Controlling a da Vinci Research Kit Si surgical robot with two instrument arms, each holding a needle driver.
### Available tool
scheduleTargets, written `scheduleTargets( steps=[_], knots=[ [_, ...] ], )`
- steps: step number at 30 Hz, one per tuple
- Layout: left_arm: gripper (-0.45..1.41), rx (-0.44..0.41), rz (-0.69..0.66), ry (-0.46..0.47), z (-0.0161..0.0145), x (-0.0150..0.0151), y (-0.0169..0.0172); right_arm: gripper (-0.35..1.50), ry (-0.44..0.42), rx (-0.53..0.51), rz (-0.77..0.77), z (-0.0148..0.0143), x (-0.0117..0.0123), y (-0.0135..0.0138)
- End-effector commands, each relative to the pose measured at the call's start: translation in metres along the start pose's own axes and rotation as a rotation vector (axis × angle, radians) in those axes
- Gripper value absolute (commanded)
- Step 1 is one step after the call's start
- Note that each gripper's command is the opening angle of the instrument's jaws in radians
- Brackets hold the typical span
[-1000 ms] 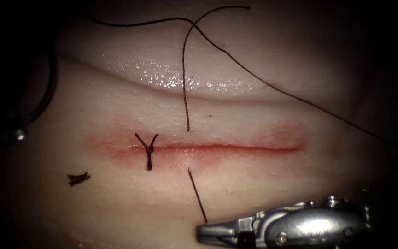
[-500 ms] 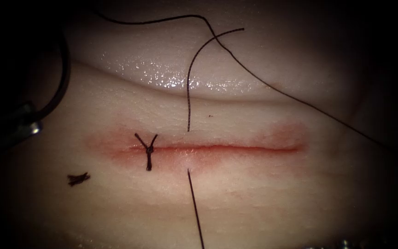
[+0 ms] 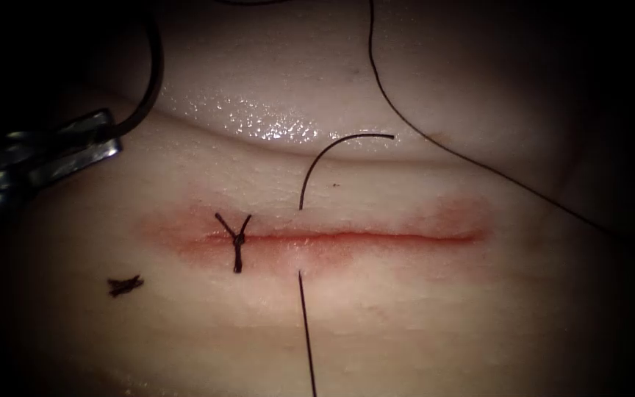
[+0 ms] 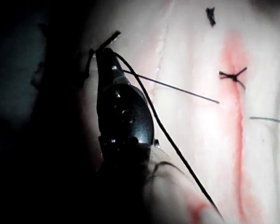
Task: Wound Closure
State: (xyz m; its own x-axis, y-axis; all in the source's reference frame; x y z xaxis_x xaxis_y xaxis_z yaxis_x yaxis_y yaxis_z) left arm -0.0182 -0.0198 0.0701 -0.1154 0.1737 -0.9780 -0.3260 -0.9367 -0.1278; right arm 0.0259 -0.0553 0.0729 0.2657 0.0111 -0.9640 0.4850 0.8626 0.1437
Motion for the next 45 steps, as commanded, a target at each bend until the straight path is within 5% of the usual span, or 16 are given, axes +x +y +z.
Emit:
scheduleTargets(
  steps=[1, 8, 9, 11, 12, 14, 27, 32, 38, 40, 45],
  knots=[
    [-0.45, 0.001, 0.000, -0.006, 0.0008, -0.0009, 0.0002, -0.35, 0.005, 0.004, -0.002, 0.0011, 0.0001, -0.0002],
    [-0.45, 0.008, -0.009, -0.046, 0.0018, -0.0043, -0.0017, -0.35, 0.002, 0.001, 0.002, 0.0011, 0.0002, 0.0001],
    [-0.45, 0.010, -0.010, -0.056, 0.0019, -0.0050, -0.0020, -0.20, 0.004, -0.011, 0.005, 0.0011, 0.0002, 0.0004],
    [-0.45, 0.010, -0.020, -0.074, 0.0020, -0.0067, -0.0025, 0.98, 0.003, -0.075, 0.012, 0.0011, 0.0000, 0.0012],
    [-0.45, 0.010, -0.025, -0.080, 0.0022, -0.0075, -0.0027, 1.21, 0.005, -0.109, 0.018, 0.0010, -0.0002, 0.0018],
    [-0.45, 0.010, -0.028, -0.107, 0.0024, -0.0095, -0.0031, 1.38, 0.008, -0.151, 0.032, 0.0007, -0.0005, 0.0027],
    [-0.45, -0.014, -0.098, -0.238, 0.0051, -0.0237, -0.0051, 1.48, -0.033, -0.344, 0.091, -0.0040, -0.0037, 0.0068],
    [-0.45, -0.014, -0.123, -0.264, 0.0056, -0.0266, -0.0068, 1.48, -0.068, -0.367, 0.098, -0.0047, -0.0046, 0.0071],
    [-0.45, -0.035, -0.181, -0.294, 0.0055, -0.0294, -0.0078, 1.48, -0.259, -0.450, 0.073, -0.0070, -0.0069, 0.0102],
    [0.16, -0.034, -0.225, -0.294, 0.0049, -0.0291, -0.0078, 1.48, -0.286, -0.477, 0.090, -0.0075, -0.0072, 0.0111],
    [0.79, 0.007, -0.317, -0.323, 0.0030, -0.0271, -0.0075, 1.48, -0.239, -0.526, 0.120, -0.0084, -0.0073, 0.0118]
  ],
)
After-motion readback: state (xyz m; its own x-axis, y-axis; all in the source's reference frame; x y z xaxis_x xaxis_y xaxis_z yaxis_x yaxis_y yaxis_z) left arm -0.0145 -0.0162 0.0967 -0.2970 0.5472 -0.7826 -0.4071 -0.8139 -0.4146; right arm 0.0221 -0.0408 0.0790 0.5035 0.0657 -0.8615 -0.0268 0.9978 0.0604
